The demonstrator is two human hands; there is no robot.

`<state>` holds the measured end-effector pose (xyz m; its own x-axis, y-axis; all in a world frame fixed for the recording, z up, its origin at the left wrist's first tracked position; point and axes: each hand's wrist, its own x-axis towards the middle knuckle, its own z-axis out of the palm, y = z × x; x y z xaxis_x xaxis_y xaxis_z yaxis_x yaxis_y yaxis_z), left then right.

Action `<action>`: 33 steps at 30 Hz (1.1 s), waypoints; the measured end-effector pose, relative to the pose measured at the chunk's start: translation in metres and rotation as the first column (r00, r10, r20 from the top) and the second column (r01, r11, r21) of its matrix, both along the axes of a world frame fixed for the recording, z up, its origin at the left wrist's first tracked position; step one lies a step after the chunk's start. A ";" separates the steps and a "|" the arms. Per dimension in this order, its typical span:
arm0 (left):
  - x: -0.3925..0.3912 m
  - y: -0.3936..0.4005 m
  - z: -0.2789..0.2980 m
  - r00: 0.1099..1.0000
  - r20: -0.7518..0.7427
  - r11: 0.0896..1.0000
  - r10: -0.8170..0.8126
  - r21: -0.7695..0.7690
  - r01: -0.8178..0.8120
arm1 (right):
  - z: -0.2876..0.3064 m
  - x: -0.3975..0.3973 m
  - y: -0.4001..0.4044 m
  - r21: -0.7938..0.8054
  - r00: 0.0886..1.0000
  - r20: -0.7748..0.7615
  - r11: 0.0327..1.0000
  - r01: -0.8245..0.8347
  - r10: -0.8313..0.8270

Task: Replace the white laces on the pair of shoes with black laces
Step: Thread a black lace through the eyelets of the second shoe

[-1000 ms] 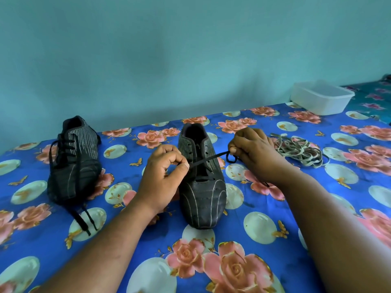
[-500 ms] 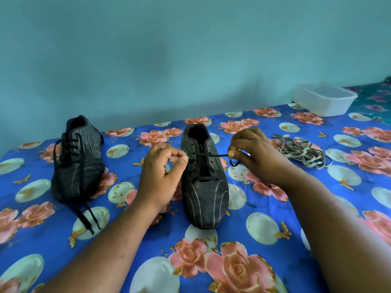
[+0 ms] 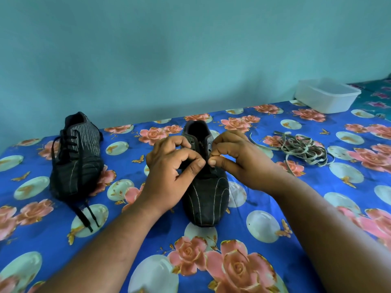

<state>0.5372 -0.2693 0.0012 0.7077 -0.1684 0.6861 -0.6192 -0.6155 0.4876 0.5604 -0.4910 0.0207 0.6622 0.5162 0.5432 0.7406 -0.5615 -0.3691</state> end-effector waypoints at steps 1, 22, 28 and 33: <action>0.001 0.000 0.000 1.000 -0.002 0.999 0.007 -0.051 -0.007 | 0.000 0.001 -0.001 0.002 1.000 -0.002 1.000 0.004 -0.004; 0.012 0.030 -0.002 0.900 -0.164 0.910 0.405 -0.024 -0.414 | 0.015 0.001 -0.027 0.125 0.955 -0.224 0.966 0.227 -0.195; -0.009 -0.012 0.036 0.994 -0.103 0.982 -0.025 0.184 0.044 | 0.028 -0.016 -0.013 0.226 0.972 -0.224 0.974 -0.013 0.065; 0.000 -0.020 0.041 0.978 -0.210 0.994 -0.015 0.100 0.037 | 0.028 -0.009 -0.018 0.283 0.982 -0.165 0.958 -0.041 0.091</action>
